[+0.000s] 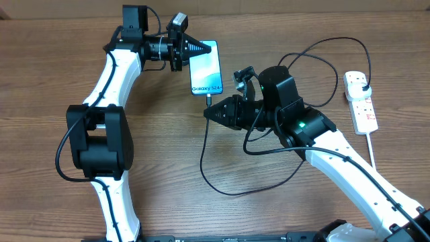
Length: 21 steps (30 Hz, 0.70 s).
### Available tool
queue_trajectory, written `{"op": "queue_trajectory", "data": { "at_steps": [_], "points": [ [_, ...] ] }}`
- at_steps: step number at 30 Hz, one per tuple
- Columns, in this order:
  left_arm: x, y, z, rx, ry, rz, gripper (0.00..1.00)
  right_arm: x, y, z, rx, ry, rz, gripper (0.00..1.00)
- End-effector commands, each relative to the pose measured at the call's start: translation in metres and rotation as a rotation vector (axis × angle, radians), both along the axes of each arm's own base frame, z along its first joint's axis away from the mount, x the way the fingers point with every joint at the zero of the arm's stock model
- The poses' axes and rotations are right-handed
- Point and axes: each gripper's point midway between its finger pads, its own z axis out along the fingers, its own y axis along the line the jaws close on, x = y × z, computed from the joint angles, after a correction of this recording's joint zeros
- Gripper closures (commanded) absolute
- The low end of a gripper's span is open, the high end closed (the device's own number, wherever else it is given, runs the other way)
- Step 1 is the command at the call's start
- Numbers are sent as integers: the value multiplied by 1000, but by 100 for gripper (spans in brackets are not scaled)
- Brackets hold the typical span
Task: Plug charger to phone and switch on socket
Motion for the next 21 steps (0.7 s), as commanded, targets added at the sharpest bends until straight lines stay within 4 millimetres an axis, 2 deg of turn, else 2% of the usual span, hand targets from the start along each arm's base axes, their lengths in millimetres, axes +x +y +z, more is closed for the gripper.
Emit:
{"op": "queue_trajectory", "data": {
  "at_steps": [1, 21],
  "points": [
    [-4, 1, 12, -36, -25, -29, 96, 1, -3, 1, 1, -8, -13, 96],
    [-2, 1, 10, -23, -1, -18, 96, 1, -3, 1, 1, -8, -13, 96]
  ]
}}
